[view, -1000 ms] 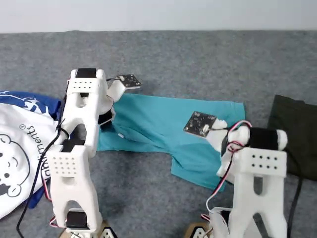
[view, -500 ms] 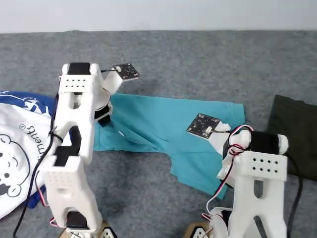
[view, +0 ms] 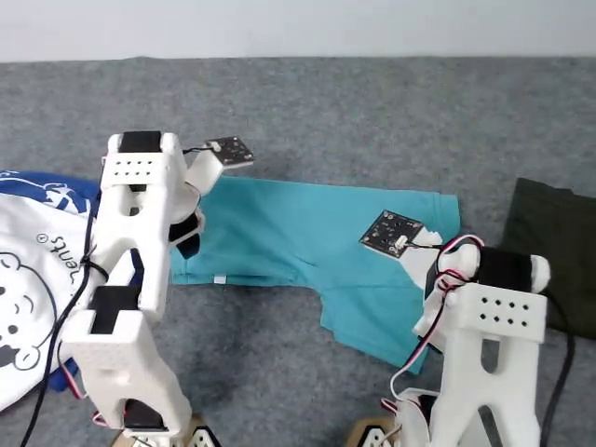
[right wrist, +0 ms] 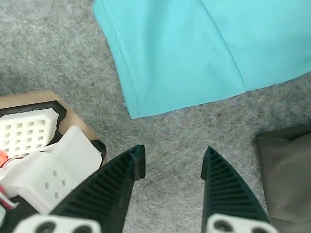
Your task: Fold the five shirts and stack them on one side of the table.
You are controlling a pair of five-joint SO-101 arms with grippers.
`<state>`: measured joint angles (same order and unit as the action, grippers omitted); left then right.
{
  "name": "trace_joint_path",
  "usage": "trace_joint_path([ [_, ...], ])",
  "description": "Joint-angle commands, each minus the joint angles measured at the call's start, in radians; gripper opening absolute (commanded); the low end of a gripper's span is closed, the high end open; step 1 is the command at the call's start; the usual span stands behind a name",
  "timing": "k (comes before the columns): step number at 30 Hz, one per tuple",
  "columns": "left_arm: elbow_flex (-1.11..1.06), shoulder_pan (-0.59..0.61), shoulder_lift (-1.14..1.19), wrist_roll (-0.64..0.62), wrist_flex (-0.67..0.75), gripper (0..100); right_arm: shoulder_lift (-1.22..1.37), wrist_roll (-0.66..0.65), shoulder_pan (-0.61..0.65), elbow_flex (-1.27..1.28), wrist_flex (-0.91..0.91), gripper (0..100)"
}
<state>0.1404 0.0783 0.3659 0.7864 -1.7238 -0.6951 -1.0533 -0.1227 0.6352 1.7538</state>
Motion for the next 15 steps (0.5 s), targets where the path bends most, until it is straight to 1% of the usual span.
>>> trace_joint_path([
  [1,0.002,0.021,-0.069,-0.006,0.002,8,-0.025,0.014,-0.007,-0.012,0.019,19.9],
  [3,0.002,0.029,-0.078,-0.011,0.012,7,-0.019,0.018,-0.008,-0.012,-0.033,19.8],
  [4,0.002,0.029,-0.078,-0.035,0.035,5,-0.018,0.029,-0.010,-0.011,-0.073,19.7],
  [6,-0.001,0.018,-0.075,-0.121,0.081,0,-0.018,0.110,-0.005,-0.006,-0.179,18.6],
  [8,-0.008,-0.009,-0.072,-0.203,0.100,1,-0.016,0.233,0.001,-0.006,-0.308,13.2],
  [10,-0.013,-0.041,-0.064,-0.259,0.100,1,-0.010,0.313,0.025,0.003,-0.449,5.0],
  [11,-0.015,-0.055,-0.060,-0.287,0.100,0,0.002,0.321,0.039,0.015,-0.518,0.9],
  [13,-0.015,-0.077,-0.044,-0.353,0.107,0,0.044,0.324,0.071,0.034,-0.621,2.3],
  [15,-0.015,-0.091,-0.021,-0.405,0.123,0,0.111,0.353,0.101,0.037,-0.699,1.0],
])
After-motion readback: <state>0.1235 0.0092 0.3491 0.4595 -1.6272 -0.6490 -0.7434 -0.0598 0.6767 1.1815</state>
